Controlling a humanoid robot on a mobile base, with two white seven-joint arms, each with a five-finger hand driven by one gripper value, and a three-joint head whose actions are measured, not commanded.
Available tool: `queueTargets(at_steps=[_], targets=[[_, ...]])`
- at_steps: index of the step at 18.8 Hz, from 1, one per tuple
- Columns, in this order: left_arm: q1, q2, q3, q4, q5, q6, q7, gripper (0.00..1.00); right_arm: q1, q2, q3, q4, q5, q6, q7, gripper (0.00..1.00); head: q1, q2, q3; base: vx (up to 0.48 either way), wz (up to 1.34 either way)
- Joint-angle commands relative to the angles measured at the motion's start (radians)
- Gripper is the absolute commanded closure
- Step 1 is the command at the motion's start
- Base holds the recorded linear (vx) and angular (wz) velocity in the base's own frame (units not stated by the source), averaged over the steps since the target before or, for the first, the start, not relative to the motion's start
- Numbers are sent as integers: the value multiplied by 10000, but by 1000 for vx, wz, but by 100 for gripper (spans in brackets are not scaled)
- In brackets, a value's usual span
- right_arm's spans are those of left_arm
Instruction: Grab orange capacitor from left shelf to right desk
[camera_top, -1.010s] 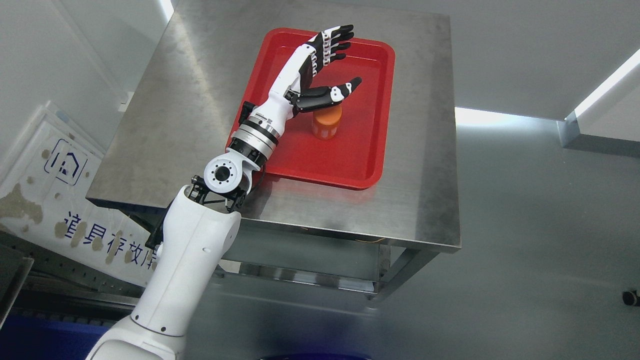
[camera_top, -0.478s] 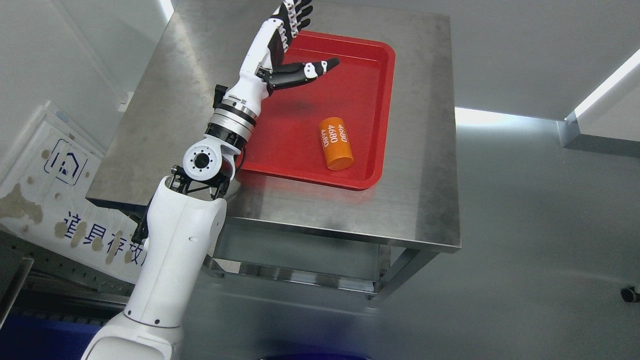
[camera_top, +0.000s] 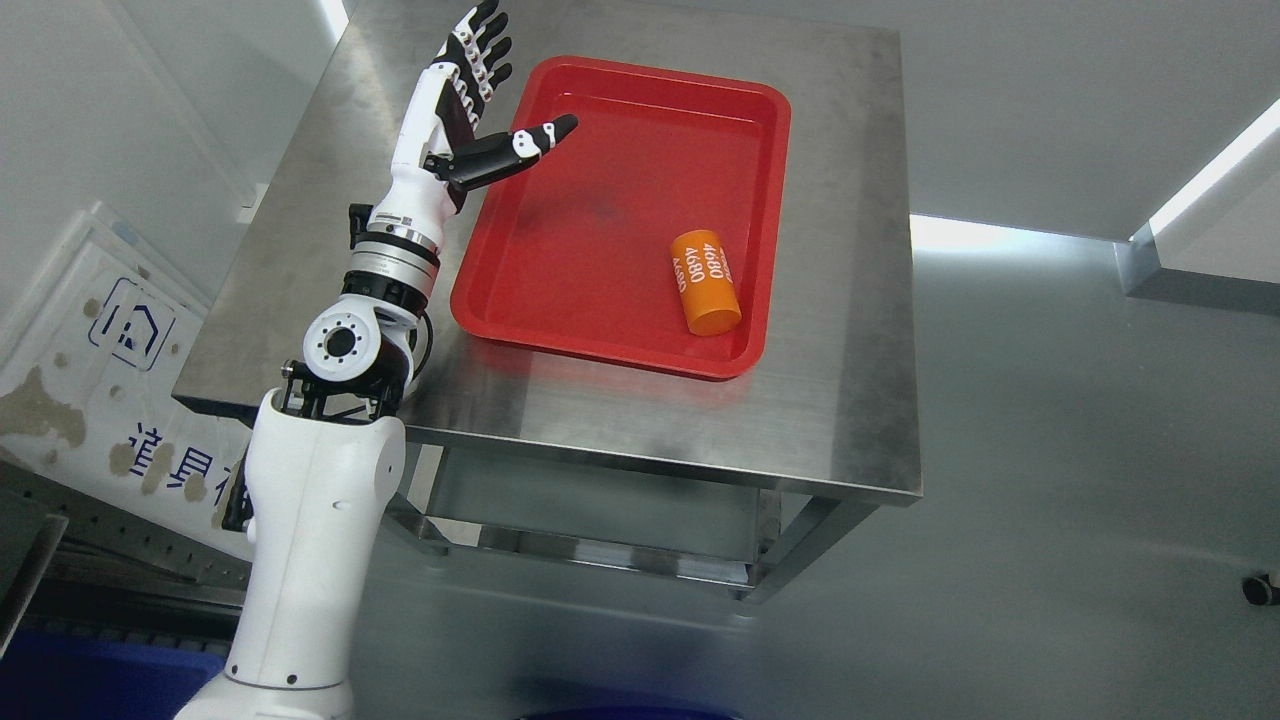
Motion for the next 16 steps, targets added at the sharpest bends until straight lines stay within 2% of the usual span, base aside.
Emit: queueTargets(at_steps=[1,9,16], targets=[[485,911,1313,-611,-29,115,-1,1,15,-175,-107,-337,0,7,-6,0,0,0,0,0,0],[1207,1895,1467,-856,-29,-376,-78,0,15,-175,-107,-337,0,-8,-6,0,0,0,0,0,-3],[1314,1927,1575,-948,-13,-376,-124,0,15,-175,-107,-337,0,-8,-6,0,0,0,0,0,0]])
